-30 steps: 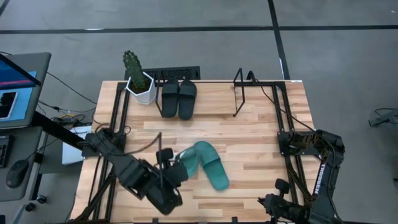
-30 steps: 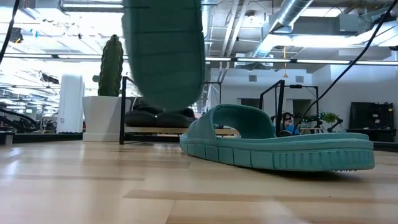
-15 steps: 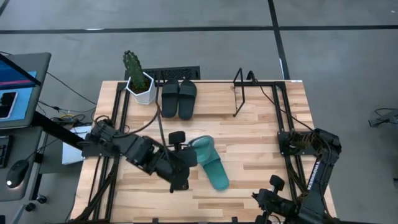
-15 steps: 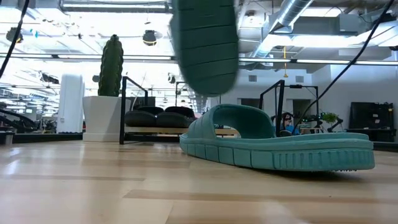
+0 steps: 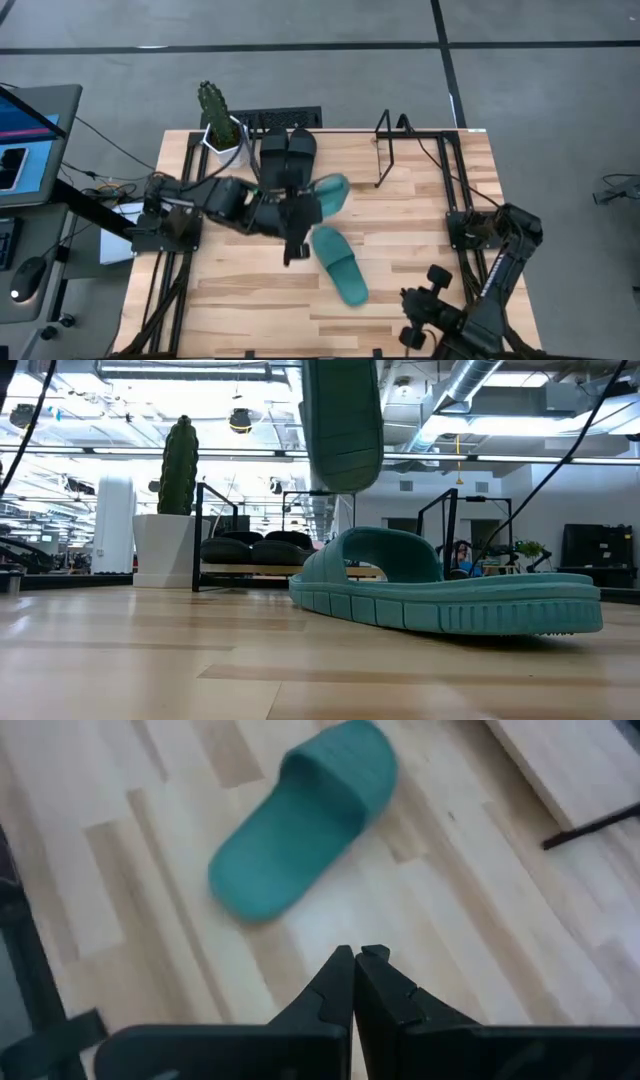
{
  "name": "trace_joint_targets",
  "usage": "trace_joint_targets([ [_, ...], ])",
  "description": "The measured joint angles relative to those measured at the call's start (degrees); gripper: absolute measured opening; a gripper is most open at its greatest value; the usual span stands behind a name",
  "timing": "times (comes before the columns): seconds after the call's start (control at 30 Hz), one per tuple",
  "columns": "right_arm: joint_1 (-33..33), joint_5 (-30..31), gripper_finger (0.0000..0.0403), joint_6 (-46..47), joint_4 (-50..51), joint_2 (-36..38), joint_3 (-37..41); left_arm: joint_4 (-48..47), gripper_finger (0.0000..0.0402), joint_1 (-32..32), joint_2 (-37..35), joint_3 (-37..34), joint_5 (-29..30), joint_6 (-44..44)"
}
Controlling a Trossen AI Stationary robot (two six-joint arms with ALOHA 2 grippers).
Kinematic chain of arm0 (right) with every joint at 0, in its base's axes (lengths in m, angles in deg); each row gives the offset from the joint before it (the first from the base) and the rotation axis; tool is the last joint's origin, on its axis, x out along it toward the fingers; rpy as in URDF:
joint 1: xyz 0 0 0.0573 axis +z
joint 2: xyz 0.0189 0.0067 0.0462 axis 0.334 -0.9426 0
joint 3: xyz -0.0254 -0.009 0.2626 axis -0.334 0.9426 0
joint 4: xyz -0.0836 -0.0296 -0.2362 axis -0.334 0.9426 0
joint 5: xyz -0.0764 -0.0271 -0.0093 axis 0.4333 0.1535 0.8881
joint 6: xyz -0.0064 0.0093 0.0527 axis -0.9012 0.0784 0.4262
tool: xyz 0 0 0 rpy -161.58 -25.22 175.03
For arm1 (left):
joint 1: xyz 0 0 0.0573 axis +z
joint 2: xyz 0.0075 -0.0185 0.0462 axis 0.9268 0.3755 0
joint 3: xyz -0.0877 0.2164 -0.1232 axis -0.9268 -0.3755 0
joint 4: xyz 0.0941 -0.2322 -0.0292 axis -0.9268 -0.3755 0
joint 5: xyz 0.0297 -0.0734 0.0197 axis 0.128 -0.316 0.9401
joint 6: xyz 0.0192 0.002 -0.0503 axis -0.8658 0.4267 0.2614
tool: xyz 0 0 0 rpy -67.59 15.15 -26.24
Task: Pick and place slides into the shelf
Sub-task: Put the left green slides on the shelf
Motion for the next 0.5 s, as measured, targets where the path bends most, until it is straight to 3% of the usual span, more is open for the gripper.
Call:
trace_joint_targets([
  [0.2,-3.0,1.4,0.0000,-2.7,-0.3,1.6,3.4,0.0,0.0000,5.4,0.0,0.0,-0.4,-6.3],
  [0.5,-6.3,1.4,0.0000,3.9,-0.4,6.1,11.5,1.9,0.0000,11.4,0.0,0.0,-1.0,-18.1],
])
